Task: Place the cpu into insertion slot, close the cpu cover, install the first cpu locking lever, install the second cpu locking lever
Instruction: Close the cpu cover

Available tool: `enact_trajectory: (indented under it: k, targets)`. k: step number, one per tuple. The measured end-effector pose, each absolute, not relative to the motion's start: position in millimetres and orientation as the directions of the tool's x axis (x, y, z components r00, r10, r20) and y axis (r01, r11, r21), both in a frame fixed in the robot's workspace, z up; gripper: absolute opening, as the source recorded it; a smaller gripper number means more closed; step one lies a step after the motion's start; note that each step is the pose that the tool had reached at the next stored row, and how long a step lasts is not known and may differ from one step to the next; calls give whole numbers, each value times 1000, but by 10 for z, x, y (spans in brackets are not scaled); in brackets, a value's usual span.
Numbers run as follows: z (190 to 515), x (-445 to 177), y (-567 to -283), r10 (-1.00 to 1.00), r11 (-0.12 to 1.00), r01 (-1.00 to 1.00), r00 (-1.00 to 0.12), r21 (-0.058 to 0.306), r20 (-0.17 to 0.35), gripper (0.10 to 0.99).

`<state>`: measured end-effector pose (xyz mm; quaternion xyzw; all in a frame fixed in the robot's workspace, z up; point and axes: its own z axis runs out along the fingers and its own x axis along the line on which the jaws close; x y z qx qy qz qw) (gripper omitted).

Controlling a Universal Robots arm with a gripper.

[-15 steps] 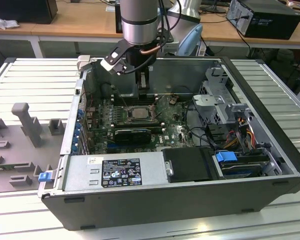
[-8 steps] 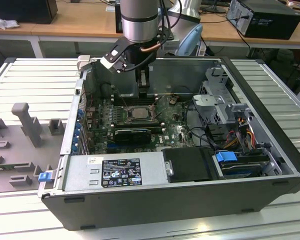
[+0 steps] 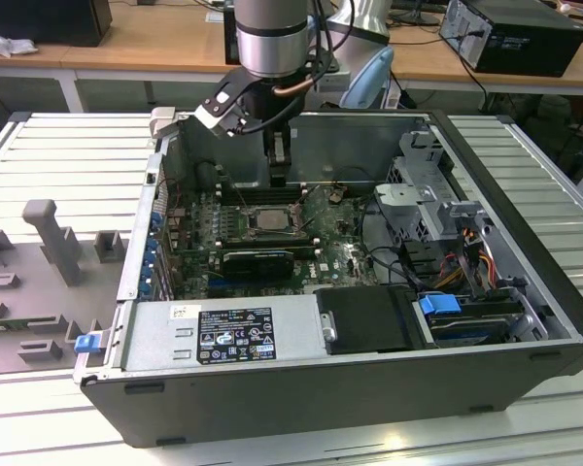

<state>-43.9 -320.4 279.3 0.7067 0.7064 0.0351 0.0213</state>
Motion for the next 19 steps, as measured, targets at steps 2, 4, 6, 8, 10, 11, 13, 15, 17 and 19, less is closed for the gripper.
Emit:
enact_trajectory:
  k: [2, 4, 6, 8, 10, 11, 13, 15, 17, 19]
  targets:
    - [2797, -435, -3204, 1000, -1, 997, 0, 80, 19, 106]
    - [2803, -431, -3204, 1000, -1, 997, 0, 80, 19, 106]
    - [2811, -428, -3204, 1000, -1, 997, 0, 80, 19, 106]
    - [2816, -428, -3203, 1000, -1, 997, 0, 80, 19, 106]
    - [2820, -428, -3204, 1000, -1, 997, 0, 80, 19, 106]
    - [2821, -428, -3204, 1000, -1, 997, 0, 80, 19, 106]
    - [2826, -428, -3204, 1000, -1, 997, 0, 80, 19, 106]
    - [2831, -428, -3203, 1000, -1, 997, 0, 80, 19, 106]
    - [2836, -428, -3203, 1000, -1, 997, 0, 80, 19, 106]
    - [2842, -428, -3203, 1000, -1, 997, 0, 80, 19, 106]
